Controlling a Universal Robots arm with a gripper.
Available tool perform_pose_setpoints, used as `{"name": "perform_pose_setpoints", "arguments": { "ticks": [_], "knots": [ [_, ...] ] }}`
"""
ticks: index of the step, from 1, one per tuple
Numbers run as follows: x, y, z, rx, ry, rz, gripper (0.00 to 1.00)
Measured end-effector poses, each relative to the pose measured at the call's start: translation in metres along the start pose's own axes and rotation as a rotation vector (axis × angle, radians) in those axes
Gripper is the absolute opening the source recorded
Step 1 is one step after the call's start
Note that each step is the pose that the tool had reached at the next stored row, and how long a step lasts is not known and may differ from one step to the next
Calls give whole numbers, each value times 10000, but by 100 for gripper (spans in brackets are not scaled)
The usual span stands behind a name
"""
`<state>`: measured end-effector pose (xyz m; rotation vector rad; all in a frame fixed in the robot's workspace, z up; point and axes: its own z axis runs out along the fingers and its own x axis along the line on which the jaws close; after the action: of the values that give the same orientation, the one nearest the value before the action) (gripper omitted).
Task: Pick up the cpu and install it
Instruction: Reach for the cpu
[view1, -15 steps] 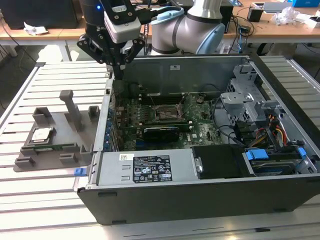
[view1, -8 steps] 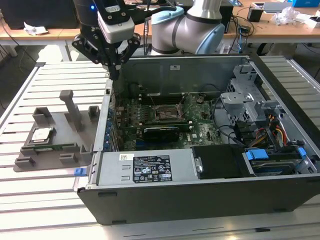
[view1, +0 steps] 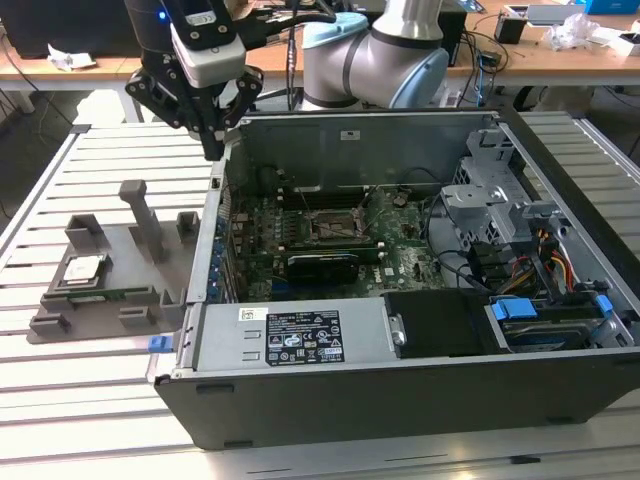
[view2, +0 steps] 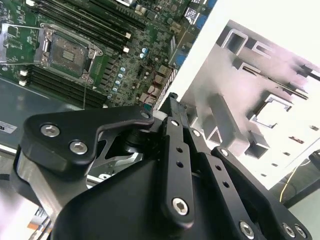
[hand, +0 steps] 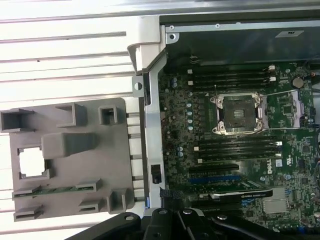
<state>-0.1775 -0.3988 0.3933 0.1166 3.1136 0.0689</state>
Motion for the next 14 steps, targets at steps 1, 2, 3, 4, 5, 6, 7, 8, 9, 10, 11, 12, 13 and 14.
{"name": "perform_pose_setpoints", "arguments": {
  "ticks": [1, 2, 3, 4, 5, 6, 7, 8, 9, 10, 11, 12, 13, 14],
  "knots": [
    [14, -1, -1, 1, 0, 0, 11],
    [34, -3, -1, 0, 0, 0, 11],
    [58, -4, -2, 0, 0, -1, 11],
    [79, -6, -2, 1, 0, -1, 11],
    [89, -7, -3, 0, 0, -1, 11],
    [97, -7, -3, 1, 1, 0, 11],
    [106, -8, -3, 0, 0, -1, 11],
    [115, -9, -3, 1, 1, 0, 11],
    [125, -9, -3, 0, 0, 0, 11],
    [132, -10, -4, 0, 0, 0, 11],
    [145, -11, -5, 1, 1, 0, 11],
    [167, -13, -5, 1, 1, 0, 11],
    [180, -14, -5, 0, 0, 0, 11],
    [190, -14, -5, 0, 0, 0, 11]
  ]
}}
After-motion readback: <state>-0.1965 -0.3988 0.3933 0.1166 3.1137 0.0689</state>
